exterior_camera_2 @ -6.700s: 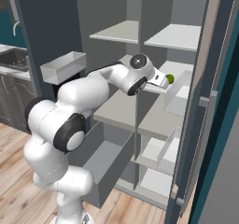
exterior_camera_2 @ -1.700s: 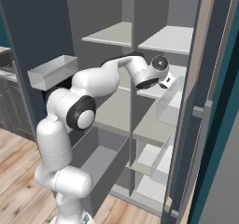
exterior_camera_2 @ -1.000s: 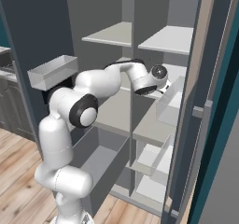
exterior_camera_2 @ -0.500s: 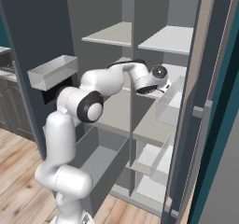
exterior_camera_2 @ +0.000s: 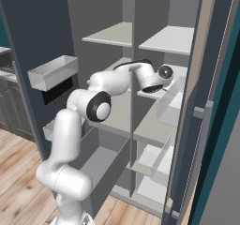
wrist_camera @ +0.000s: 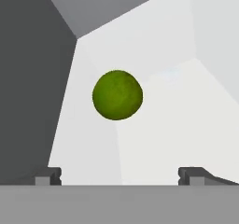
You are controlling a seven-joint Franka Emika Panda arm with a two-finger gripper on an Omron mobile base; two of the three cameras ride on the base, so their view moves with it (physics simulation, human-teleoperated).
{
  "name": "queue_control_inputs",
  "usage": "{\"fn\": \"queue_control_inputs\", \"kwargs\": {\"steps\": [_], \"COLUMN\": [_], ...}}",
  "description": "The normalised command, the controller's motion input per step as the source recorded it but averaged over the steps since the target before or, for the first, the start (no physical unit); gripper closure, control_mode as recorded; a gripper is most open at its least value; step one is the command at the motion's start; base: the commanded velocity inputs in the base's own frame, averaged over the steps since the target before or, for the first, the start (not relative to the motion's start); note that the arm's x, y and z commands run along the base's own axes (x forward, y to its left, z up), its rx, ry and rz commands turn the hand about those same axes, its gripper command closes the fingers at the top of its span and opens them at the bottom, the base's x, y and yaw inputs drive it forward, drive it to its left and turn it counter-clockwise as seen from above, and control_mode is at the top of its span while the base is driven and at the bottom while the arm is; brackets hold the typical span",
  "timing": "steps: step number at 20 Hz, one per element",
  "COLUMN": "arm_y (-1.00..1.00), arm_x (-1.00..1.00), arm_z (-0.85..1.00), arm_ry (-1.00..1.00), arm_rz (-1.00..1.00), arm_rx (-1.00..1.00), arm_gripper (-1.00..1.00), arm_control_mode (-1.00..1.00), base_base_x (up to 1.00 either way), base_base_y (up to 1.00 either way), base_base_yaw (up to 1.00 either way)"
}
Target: Take the lime and sweet potato from the fridge shelf and place them in the freezer drawer to begin freezing them.
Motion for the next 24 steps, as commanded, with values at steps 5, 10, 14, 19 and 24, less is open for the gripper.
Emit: {"fn": "queue_control_inputs", "kwargs": {"steps": [5, 10, 14, 19, 24], "arm_y": [-0.12, -0.01, 0.0, 0.0, 0.0], "arm_x": [0.37, 0.29, 0.14, 0.2, 0.34], "arm_z": [-0.04, -0.15, -0.27, -0.24, -0.12], "arm_ry": [0.01, 0.01, 0.0, 0.0, 0.0], "arm_rz": [0.0, 0.0, 0.0, 0.0, 0.0], "arm_rx": [0.05, 0.01, 0.0, 0.0, 0.0], "arm_gripper": [-1.0, -1.0, -1.0, -1.0, -1.0], "arm_control_mode": [-1.0, -1.0, -1.0, -1.0, -1.0], "base_base_x": [0.0, 0.0, 0.0, 0.0, 0.0], "base_base_y": [0.0, 0.0, 0.0, 0.0, 0.0], "base_base_yaw": [0.0, 0.0, 0.0, 0.0, 0.0]}}
